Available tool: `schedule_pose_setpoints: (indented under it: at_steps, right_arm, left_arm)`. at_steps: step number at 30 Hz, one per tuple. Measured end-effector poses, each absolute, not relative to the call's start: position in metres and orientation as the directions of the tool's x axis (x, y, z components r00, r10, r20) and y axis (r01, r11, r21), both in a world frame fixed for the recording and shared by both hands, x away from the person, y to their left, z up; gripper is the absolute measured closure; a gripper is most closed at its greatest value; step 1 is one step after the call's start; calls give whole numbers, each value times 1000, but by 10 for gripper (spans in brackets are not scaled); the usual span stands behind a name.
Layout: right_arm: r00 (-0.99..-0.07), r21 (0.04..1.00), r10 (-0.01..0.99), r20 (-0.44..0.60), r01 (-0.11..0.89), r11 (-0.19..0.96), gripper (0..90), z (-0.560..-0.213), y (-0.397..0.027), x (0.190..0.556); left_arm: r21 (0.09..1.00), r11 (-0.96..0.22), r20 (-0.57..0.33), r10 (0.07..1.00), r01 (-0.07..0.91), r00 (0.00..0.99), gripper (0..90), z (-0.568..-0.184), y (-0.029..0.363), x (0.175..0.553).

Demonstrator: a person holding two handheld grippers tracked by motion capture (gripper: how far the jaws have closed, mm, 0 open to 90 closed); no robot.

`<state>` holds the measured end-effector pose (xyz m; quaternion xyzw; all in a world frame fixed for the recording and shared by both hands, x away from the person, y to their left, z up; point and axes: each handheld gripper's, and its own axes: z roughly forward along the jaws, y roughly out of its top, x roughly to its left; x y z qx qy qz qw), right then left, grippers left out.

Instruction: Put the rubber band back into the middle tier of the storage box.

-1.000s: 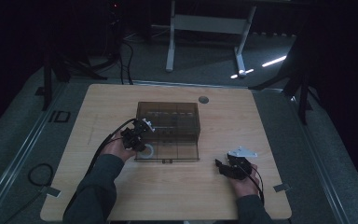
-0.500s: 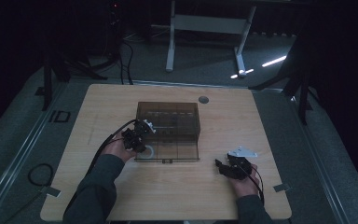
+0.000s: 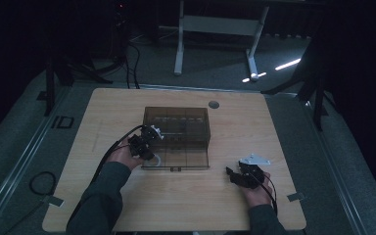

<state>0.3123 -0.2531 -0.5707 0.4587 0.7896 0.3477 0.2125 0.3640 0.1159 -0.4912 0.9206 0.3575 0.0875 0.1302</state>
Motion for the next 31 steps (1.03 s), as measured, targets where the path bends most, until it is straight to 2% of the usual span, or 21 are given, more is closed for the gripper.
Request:
schedule_pose_setpoints:
  at_steps: [13,25,31]
  right_arm:
    - [-489,744,872,-16,577,337,385,-571,-253,312]
    - [-489,744,872,-17,576,337,386,-571,-253,312]
    - [-490,744,872,-17,576,338,386,-571,-253,312]
  left_arm:
    - [324,-699,53,687,638,725,723,-487,119,364]
    - [402,-653,22,707,641,707,684,-476,126,362]
    - [471,-616,18,722,631,691,671,-463,135,356]
